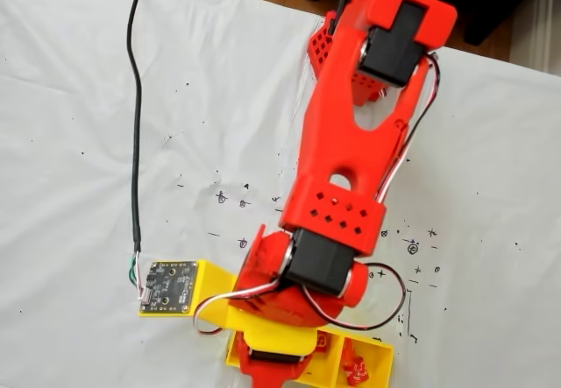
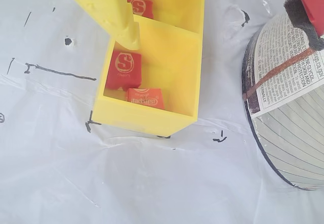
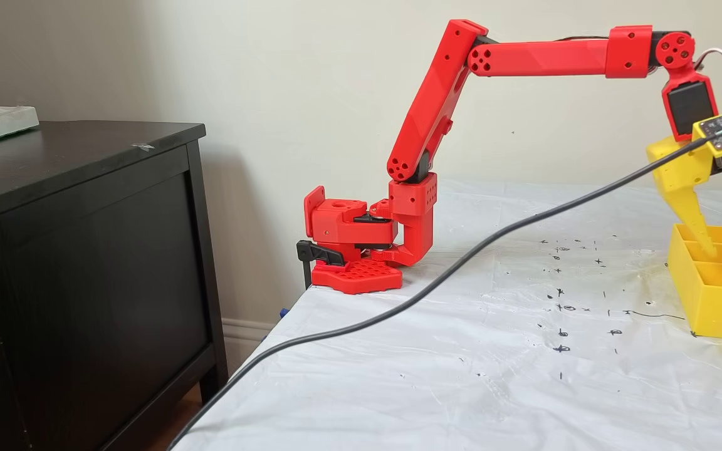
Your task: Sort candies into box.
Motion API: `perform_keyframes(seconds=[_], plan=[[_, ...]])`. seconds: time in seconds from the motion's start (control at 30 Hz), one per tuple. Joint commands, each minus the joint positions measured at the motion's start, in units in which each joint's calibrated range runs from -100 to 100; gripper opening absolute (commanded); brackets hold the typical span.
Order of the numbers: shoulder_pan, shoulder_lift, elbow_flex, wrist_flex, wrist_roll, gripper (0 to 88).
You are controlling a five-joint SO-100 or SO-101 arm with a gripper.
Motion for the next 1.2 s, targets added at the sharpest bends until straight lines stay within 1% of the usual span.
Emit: perform_keyframes(seconds=[0.0,0.1,0.17,0.27,0.3,0.47,0.57,0.67,0.8,0.87,0.97,1.03,1.17], plan=[[-0.64,-10.06,-1.12,-0.15,-0.05,42.1],[-0.64,-11.58,0.33,-1.05,0.54,37.6],[-0.64,-12.86,1.52,-1.62,1.22,31.9],[-0.46,-15.15,4.07,-3.34,1.27,3.9],[-0.46,-15.49,4.43,-3.34,1.07,2.7],[-0.37,-17.61,5.80,-2.52,0.68,0.2],[-0.55,-20.15,7.98,-1.70,0.44,0.2],[-1.64,-28.55,18.45,-3.67,-0.10,0.2],[-3.63,-43.14,40.75,-15.13,-1.86,0.2],[-5.08,-49.50,50.95,-18.89,-2.88,0.1],[-6.35,-56.96,61.05,-20.45,-4.10,0.1],[-6.98,-61.63,66.15,-19.79,-3.47,0.1],[-7.35,-79.01,83.08,-21.68,-1.51,0.1]])
